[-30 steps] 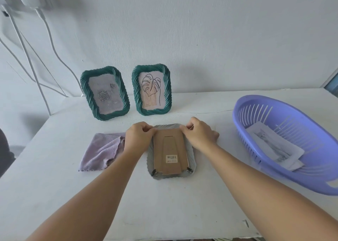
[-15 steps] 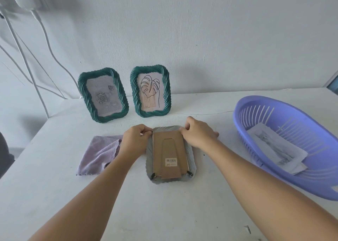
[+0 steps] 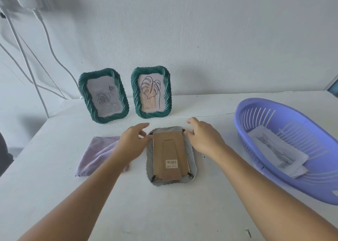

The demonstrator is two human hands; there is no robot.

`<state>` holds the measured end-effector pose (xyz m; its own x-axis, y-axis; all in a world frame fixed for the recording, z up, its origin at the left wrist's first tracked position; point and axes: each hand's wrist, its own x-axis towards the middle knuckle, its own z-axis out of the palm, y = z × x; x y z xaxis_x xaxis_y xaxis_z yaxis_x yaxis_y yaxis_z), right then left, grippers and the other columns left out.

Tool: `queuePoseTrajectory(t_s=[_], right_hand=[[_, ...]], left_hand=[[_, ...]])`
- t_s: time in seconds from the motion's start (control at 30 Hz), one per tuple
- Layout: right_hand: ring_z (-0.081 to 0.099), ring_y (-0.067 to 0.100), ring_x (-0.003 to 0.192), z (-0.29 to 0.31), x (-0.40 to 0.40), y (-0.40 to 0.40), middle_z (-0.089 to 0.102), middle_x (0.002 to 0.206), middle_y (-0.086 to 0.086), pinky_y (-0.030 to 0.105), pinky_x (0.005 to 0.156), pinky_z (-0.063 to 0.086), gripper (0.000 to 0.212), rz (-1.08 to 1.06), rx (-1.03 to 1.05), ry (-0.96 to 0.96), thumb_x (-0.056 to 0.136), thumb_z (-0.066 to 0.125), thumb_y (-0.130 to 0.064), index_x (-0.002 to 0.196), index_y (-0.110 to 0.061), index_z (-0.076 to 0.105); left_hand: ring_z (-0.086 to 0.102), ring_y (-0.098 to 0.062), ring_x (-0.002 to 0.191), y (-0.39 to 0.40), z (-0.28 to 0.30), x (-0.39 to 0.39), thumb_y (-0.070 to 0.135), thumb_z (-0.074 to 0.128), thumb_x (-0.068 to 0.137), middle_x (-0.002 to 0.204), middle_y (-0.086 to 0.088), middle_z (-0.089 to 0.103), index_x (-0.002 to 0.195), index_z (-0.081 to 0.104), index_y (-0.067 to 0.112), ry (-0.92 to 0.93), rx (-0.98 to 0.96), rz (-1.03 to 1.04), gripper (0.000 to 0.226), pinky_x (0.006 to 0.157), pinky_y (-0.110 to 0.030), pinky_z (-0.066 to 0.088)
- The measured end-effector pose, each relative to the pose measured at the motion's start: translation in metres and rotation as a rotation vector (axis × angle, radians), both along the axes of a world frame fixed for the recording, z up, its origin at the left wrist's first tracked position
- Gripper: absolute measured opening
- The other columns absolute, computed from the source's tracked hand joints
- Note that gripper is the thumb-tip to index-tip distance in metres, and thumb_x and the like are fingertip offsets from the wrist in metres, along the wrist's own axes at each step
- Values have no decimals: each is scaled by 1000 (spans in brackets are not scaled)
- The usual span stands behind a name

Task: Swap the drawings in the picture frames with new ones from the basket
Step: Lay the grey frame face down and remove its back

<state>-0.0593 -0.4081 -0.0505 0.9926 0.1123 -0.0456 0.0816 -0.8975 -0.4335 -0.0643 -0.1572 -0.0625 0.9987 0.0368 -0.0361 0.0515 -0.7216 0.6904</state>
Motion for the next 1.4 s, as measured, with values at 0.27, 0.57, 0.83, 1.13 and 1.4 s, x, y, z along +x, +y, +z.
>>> queuePoseTrajectory(t_s=[0.27,0.57,0.83,1.13,1.4], right_hand=[[60,23,98,-13,-34,-9,61,106,-1,45,87,52,57,75,46,-61,100,55,-28,150,-29,30],[55,23,115,-8,-33,-9,55,122,1,42,98,45,35,94,86,-128,103,53,-39,136,-29,52],[37,-5,127,-18,-63,-33,42,118,-29,33,114,27,37,269,303,108,70,77,-71,95,-45,67],[35,-2,128,-21,-60,-35,40,121,-31,34,116,25,41,258,326,137,62,89,-59,96,-49,68],[35,5,129,-23,-59,-35,38,120,-33,34,115,25,39,269,310,153,63,87,-61,96,-51,69]], left_hand=[[64,3,71,13,-1,-45,31,79,87,81,13,73,147,48,31,175,25,-144,67,60,-14,43],[62,-4,83,3,5,-47,39,74,90,102,9,62,132,57,32,-46,57,-76,47,69,-18,46],[48,1,123,14,-15,-80,55,89,61,122,26,46,99,74,45,8,-138,-287,42,98,-7,34],[45,6,123,13,-14,-79,48,91,61,128,20,45,91,79,41,41,-157,-279,33,92,2,27],[47,3,116,9,-12,-79,42,91,63,127,12,45,77,81,37,48,-163,-288,18,94,1,28]])
